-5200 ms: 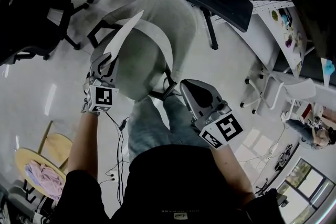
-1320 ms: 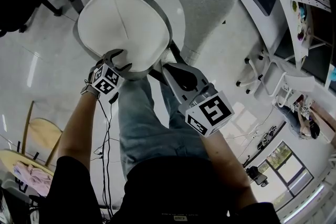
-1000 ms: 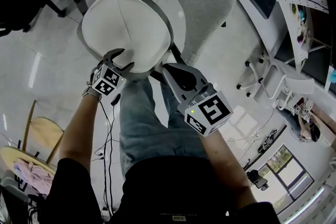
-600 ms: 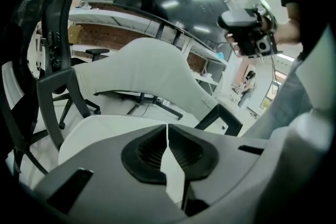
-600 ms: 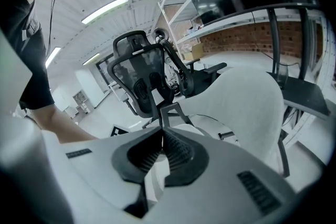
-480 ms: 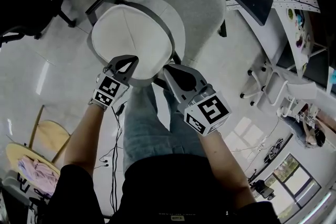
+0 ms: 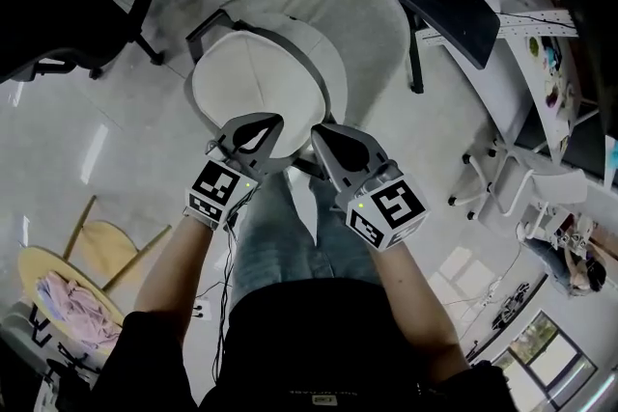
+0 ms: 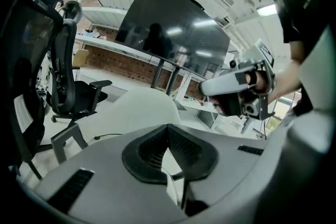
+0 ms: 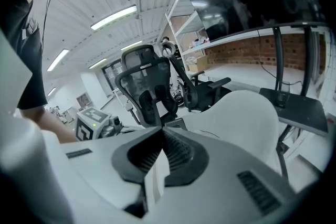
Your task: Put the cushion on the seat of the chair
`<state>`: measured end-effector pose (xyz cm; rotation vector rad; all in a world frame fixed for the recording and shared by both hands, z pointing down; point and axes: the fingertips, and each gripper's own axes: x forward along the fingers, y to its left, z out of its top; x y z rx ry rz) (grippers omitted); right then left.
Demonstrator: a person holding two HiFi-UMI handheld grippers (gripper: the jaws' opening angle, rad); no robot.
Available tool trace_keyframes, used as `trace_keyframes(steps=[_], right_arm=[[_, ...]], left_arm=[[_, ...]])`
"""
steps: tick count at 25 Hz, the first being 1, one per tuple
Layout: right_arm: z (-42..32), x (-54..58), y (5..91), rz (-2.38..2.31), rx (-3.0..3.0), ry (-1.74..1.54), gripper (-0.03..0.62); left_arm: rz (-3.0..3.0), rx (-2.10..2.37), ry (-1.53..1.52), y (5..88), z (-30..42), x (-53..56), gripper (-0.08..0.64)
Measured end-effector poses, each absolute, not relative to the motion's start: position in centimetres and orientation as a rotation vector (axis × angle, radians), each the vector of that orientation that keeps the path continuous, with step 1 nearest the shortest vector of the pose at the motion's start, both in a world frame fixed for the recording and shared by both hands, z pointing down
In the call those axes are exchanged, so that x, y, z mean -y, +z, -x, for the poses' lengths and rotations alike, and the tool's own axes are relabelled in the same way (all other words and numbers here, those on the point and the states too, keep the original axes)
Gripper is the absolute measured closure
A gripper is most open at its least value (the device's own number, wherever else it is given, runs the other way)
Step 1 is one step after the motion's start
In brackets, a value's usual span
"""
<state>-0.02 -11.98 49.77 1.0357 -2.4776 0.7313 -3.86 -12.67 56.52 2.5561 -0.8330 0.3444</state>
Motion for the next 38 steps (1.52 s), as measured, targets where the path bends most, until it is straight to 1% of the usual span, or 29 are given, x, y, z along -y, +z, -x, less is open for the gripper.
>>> trace_keyframes(steps=[16,24,38], right_arm=[[0.8,12.1,40.7,-0.996,2.698,0.556,0.583],[3.0,11.3,36.5,-0.890,2.811,0.496,0.583],[8.7,11.5,27.9,-0.582,3.019,0.356,0.583]], left_arm=[[-2.567,1.222,0.224,42.6,6.3,11.3,0.548],[-2.554,1.446,0.221,36.9,8.6,10.3,0.548],[-2.401,1.840,0.149,29.8,14.6,7.6,0.548]])
